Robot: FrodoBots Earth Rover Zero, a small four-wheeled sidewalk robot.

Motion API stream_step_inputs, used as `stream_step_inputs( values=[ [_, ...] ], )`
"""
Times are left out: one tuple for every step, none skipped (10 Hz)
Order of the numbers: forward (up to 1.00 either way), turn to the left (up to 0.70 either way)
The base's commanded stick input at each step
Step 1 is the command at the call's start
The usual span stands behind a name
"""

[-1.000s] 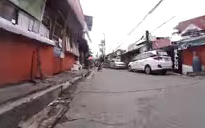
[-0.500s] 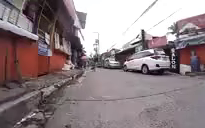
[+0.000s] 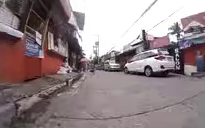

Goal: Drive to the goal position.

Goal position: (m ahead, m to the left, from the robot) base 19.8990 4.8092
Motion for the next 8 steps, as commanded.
stream_step_inputs(
  values=[
    [1.00, 0.00],
    [1.00, 0.00],
    [1.00, 0.00],
    [1.00, 0.00],
    [1.00, 0.00],
    [1.00, 0.00],
    [1.00, 0.00],
    [1.00, 0.00]
  ],
)
